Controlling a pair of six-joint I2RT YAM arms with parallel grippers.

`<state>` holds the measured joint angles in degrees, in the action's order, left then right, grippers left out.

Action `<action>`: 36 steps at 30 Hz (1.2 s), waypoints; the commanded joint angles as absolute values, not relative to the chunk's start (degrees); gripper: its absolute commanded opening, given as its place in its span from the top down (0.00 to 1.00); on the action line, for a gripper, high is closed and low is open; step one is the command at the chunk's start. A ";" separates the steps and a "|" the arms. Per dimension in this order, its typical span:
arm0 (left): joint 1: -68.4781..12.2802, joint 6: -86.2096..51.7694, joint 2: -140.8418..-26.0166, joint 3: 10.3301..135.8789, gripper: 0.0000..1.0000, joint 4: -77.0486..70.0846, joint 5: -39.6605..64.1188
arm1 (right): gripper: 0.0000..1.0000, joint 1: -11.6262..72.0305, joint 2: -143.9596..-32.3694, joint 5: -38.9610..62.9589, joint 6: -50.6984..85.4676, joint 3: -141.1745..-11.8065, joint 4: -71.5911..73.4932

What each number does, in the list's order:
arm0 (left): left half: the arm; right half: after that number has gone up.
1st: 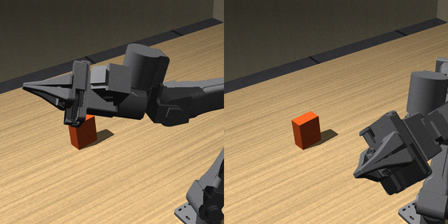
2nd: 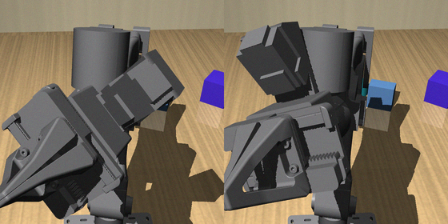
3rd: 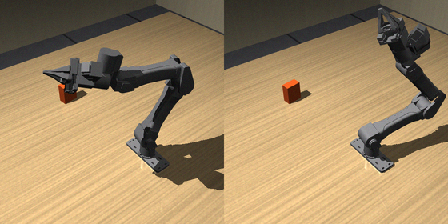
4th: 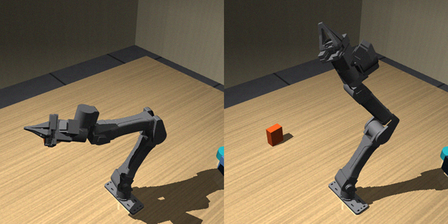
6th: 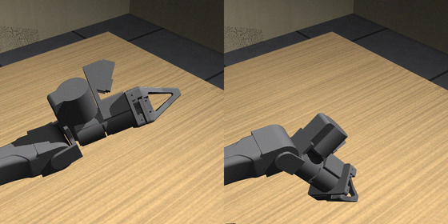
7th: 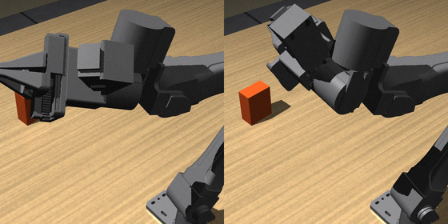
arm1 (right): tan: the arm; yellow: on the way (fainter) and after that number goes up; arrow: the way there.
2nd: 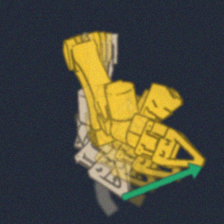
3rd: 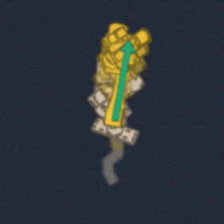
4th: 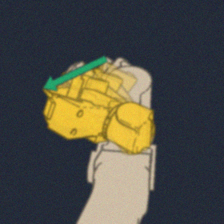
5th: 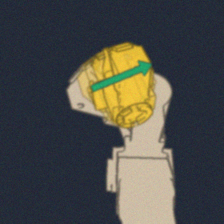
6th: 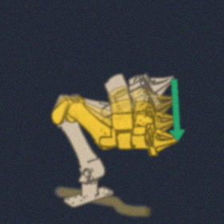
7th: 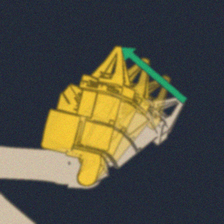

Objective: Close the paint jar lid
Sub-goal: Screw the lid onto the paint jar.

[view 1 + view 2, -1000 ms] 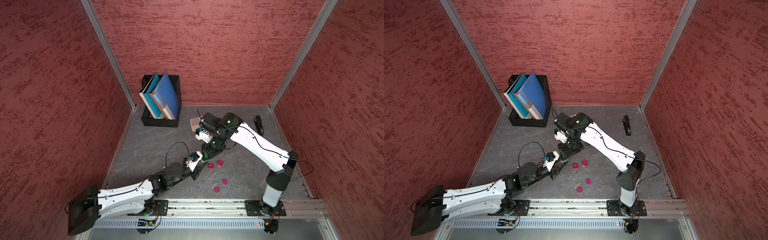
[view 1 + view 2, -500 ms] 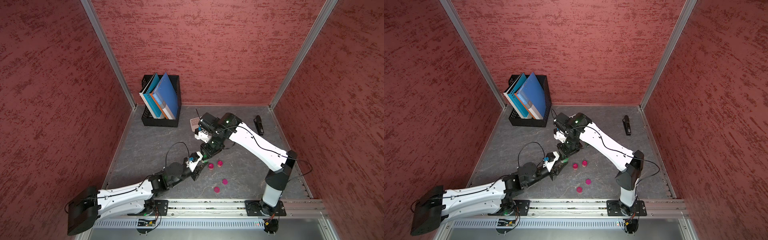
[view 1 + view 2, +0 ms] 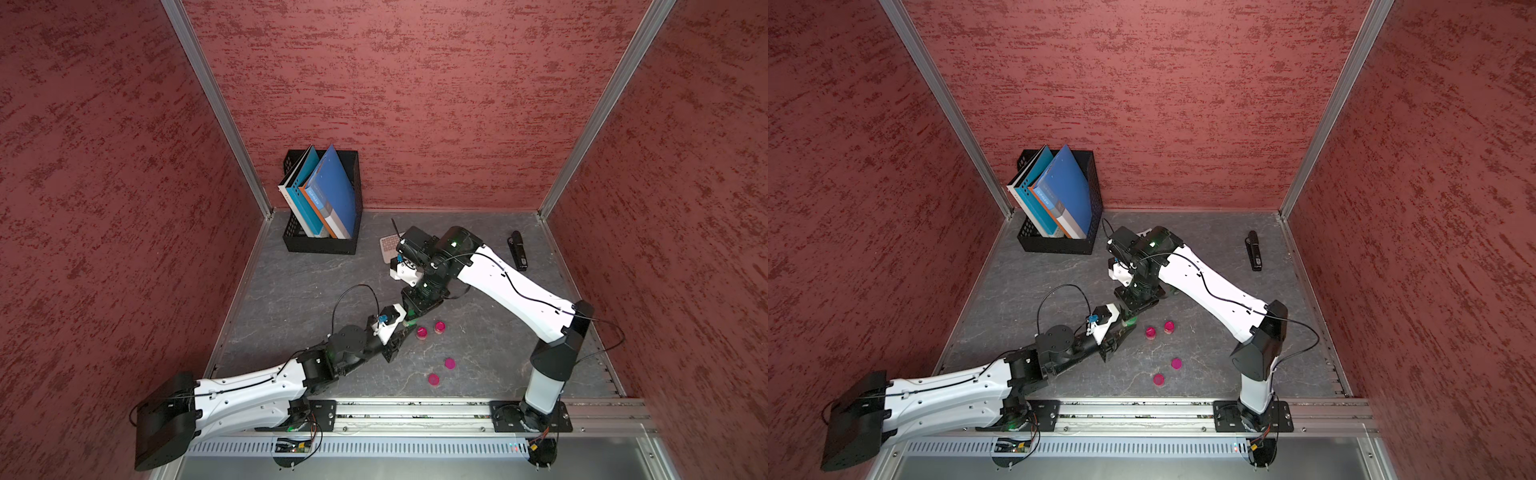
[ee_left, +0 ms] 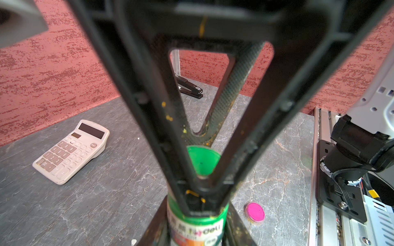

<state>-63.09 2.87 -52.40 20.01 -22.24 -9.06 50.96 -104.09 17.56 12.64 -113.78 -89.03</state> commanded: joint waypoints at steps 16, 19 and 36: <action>-67.32 10.03 -52.89 25.81 0.76 -36.24 -20.75 | 0.72 51.24 -97.25 19.09 32.43 -98.20 -73.69; -67.32 10.89 -52.52 26.31 0.77 -38.18 -21.14 | 0.72 51.24 -95.22 19.07 34.31 -95.31 -71.16; -67.76 12.21 -55.29 31.45 0.77 -48.97 -23.37 | 0.71 51.31 -89.40 20.36 48.02 -83.28 -55.07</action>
<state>-67.13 11.29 -56.80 22.33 -24.32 -25.23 49.89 -87.09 17.82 43.51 -87.20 -59.68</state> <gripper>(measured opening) 0.342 0.299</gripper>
